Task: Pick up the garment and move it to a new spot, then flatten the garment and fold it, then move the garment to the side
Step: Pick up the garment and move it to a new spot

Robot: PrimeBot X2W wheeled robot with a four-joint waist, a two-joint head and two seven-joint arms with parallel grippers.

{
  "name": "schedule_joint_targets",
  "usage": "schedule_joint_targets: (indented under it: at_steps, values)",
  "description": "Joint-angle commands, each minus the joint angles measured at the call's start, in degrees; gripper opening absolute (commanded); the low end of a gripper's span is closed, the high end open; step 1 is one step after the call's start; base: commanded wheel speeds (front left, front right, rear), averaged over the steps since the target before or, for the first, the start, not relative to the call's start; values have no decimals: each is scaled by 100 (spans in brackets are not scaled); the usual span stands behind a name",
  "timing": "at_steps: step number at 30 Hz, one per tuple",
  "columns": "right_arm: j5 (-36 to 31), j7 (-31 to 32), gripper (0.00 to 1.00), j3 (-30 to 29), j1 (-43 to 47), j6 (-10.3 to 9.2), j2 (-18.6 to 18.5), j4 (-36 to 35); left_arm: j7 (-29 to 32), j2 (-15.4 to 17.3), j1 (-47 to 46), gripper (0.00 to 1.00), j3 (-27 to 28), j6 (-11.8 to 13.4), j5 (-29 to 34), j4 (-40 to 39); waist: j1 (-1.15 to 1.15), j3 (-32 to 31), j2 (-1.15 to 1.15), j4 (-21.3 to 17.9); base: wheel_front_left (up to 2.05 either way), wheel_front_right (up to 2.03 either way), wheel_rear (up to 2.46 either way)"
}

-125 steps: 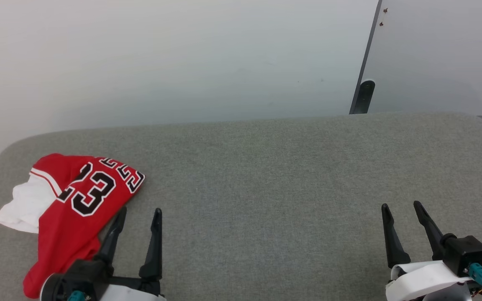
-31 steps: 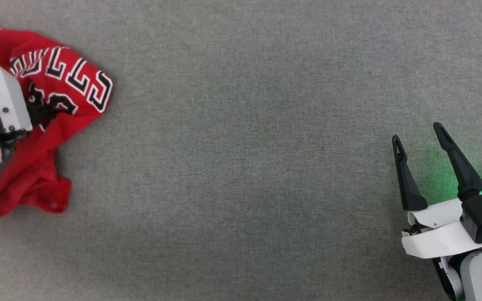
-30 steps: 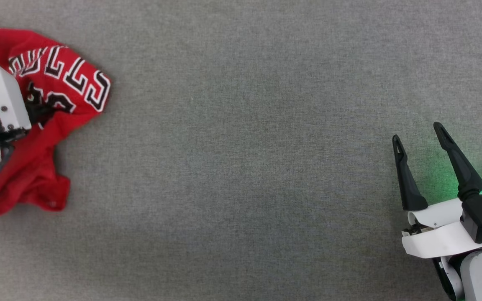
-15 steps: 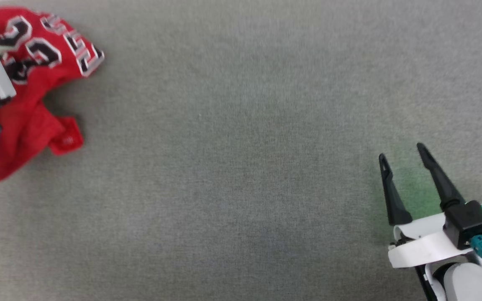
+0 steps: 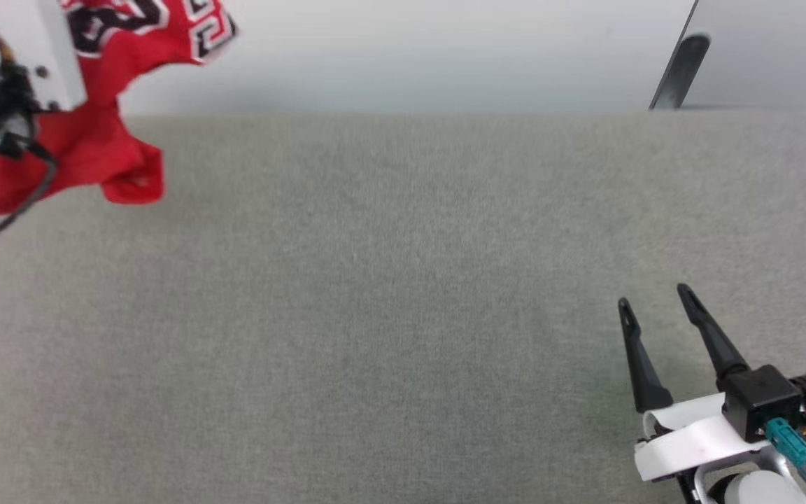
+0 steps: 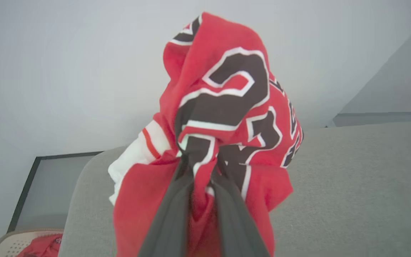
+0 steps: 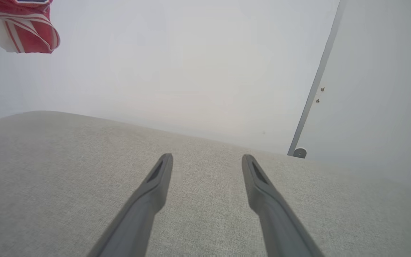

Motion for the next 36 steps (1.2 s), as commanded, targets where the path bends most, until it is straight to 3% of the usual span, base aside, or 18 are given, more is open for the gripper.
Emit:
schedule_joint_targets:
  at_steps: [1,8,20,27,36]
  values:
    - [-24,-29,100,-79,66,-2,25,15,109,-11,138,0,-41,-26,-83,-161,0,-442,0,-139,0,0,0]
    - [-158,-19,100,-768,159,-2,25,128,748,-270,720,0,-309,82,-322,-1289,0,-525,0,-527,0,0,0]
    - [-260,-20,100,-1864,114,-2,74,268,1738,-795,1988,0,-891,943,-380,-3115,0,-261,0,-1319,0,0,0]
    - [-122,-20,100,-1805,22,-2,133,355,2100,-1038,2507,0,-1246,1219,-454,-3053,0,-40,0,-1704,0,0,0]
    - [165,-20,100,-1579,-106,-2,141,485,2111,-1195,2637,0,-1501,1144,-428,-2314,0,158,0,-1927,0,0,0]
